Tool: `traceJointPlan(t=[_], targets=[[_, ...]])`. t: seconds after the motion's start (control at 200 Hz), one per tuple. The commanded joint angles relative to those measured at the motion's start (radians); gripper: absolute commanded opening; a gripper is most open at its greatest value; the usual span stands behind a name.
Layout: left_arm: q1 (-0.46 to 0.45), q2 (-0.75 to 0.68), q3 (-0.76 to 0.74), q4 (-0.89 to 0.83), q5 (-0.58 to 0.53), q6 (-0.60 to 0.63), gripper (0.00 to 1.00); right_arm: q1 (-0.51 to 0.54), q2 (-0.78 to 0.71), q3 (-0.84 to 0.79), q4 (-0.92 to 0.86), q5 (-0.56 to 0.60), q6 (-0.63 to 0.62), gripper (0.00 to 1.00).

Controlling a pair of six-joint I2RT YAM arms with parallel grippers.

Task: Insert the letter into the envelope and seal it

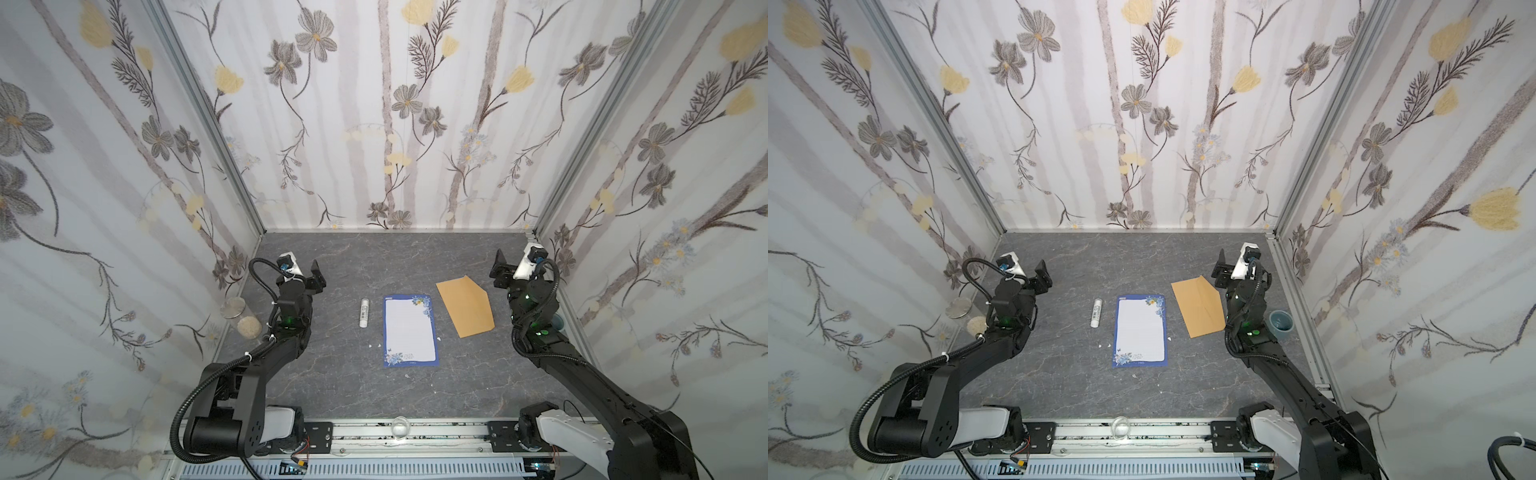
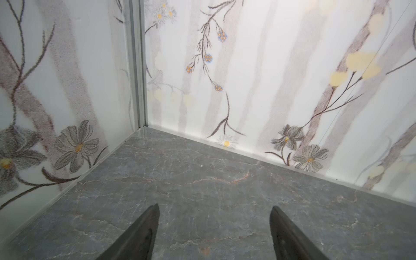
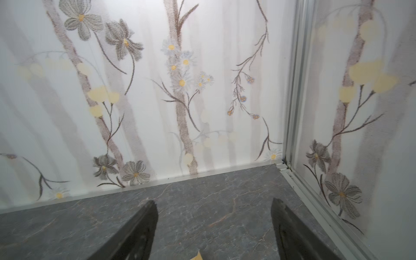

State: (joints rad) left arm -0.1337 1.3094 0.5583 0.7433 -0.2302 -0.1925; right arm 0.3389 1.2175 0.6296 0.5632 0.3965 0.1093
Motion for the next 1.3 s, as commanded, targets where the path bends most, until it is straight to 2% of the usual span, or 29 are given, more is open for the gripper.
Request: traceJointPlan(t=[0.0, 0.13, 0.21, 0.305, 0.435, 0.545, 0.665, 0.849, 1.114, 1.294], targets=[[-0.034, -0.003, 0.096, -0.249, 0.097, -0.115, 0.76, 0.110, 0.032, 0.063, -0.228, 0.075, 0.047, 0.78], [-0.104, 0.051, 0.229, -0.457, 0.181, -0.164, 0.73, 0.252, 0.098, 0.096, -0.338, 0.041, 0.156, 0.73], [-0.161, 0.097, 0.290, -0.540, 0.200, -0.150, 0.73, 0.333, 0.140, 0.093, -0.380, 0.010, 0.209, 0.71], [-0.218, 0.147, 0.315, -0.568, 0.235, -0.145, 0.73, 0.394, 0.190, 0.092, -0.442, -0.009, 0.266, 0.65], [-0.233, 0.212, 0.338, -0.578, 0.332, -0.177, 0.69, 0.436, 0.238, 0.075, -0.472, -0.105, 0.322, 0.56], [-0.238, 0.257, 0.367, -0.597, 0.380, -0.183, 0.68, 0.452, 0.260, 0.062, -0.483, -0.154, 0.356, 0.46], [-0.239, 0.309, 0.413, -0.617, 0.437, -0.186, 0.68, 0.454, 0.276, 0.039, -0.473, -0.199, 0.386, 0.43], [-0.245, 0.403, 0.519, -0.690, 0.503, -0.193, 0.65, 0.454, 0.340, 0.056, -0.493, -0.229, 0.410, 0.28], [-0.272, 0.533, 0.697, -0.921, 0.422, -0.154, 0.60, 0.453, 0.424, 0.080, -0.530, -0.254, 0.439, 0.16], [-0.278, 0.568, 0.729, -0.989, 0.421, -0.141, 0.57, 0.445, 0.480, 0.107, -0.566, -0.276, 0.445, 0.05]])
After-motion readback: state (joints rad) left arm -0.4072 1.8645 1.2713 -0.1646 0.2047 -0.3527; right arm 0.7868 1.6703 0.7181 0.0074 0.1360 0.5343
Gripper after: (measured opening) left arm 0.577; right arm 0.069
